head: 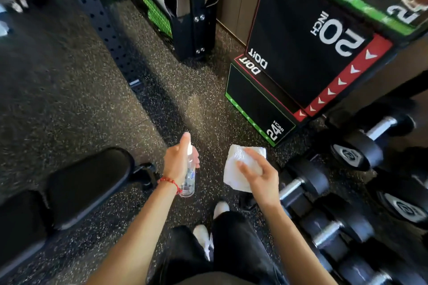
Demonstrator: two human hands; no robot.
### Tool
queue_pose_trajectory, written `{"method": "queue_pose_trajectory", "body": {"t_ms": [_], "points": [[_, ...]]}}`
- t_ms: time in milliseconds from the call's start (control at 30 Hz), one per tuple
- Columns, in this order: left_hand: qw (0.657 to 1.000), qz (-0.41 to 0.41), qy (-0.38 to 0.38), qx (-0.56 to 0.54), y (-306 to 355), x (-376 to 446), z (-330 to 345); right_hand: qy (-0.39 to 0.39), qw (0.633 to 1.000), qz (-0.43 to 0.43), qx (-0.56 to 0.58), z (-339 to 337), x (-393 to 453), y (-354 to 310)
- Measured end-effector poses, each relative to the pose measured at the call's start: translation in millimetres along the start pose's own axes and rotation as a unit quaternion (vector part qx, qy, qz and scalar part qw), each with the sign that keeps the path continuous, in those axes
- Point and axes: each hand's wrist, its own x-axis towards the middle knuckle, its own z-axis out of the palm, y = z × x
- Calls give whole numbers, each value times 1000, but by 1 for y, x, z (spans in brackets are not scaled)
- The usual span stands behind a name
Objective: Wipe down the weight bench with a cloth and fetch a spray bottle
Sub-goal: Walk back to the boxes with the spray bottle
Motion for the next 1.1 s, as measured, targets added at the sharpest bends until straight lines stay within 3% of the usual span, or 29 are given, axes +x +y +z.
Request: {"method": "queue_pose_trajectory", "body": {"t_ms": [533,767,1100], "points": [[999,20,-15,27,130,233,107,22,999,-20,22,-9,278,-70],[995,53,-67,45,184,317,162,83,996,-20,37,-32,361,-92],[978,99,-178,42,279,437,274,234,970,2,67,-68,480,-124]]}}
